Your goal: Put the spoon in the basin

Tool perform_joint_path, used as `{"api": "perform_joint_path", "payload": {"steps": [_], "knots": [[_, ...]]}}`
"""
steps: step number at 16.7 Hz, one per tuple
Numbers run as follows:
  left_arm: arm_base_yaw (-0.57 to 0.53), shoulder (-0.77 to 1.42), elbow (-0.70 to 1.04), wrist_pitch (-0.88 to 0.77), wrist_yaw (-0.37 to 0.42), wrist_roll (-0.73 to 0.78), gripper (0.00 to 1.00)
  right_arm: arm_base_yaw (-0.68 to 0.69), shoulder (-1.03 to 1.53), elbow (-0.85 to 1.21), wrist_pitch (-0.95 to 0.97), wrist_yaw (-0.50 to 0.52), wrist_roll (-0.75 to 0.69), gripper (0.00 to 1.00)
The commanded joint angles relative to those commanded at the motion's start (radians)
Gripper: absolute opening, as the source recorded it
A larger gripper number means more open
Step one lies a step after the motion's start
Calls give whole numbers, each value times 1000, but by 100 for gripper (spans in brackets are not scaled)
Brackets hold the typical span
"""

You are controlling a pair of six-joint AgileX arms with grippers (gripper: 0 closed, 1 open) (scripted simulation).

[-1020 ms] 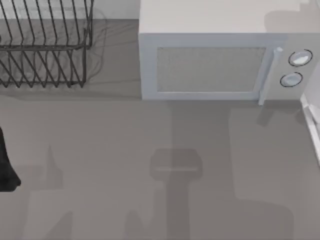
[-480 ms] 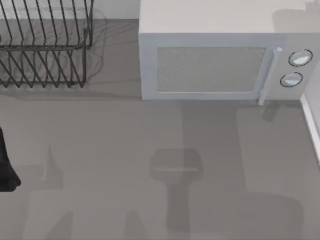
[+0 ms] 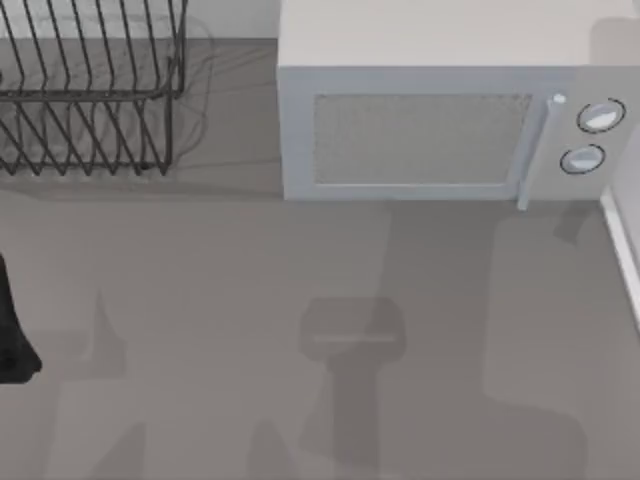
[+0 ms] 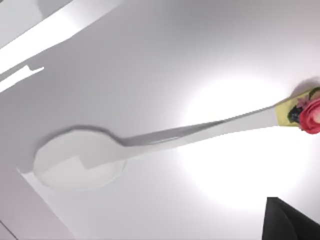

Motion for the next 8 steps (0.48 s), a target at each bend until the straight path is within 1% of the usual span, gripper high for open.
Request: {"api": "perform_joint_path", "payload": {"steps": [3,7,8], "knots": [[0,0,0,0,0,0,100,-3,-27,-81,69,0,2,0],[0,0,0,0,0,0,100,-3,-29,-87,75,-1,2,0],[0,0,0,0,0,0,100,-3,-29,-87,75,-1,2,8]]}}
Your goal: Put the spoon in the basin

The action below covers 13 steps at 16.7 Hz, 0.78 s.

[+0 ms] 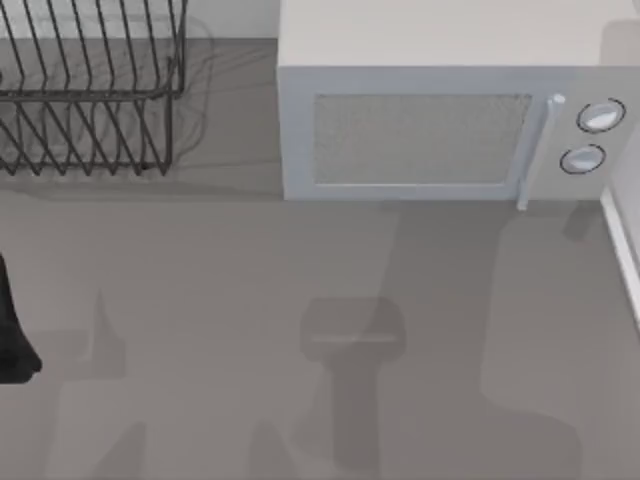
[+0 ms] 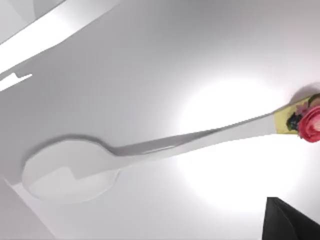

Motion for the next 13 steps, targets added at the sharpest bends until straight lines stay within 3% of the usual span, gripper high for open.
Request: {"api": "perform_joint_path", "payload": {"steps": [12,13], "knots": [[0,0,0,0,0,0,100,0,0,0,0,0,0,98],[0,0,0,0,0,0,100,0,0,0,0,0,0,100]]}}
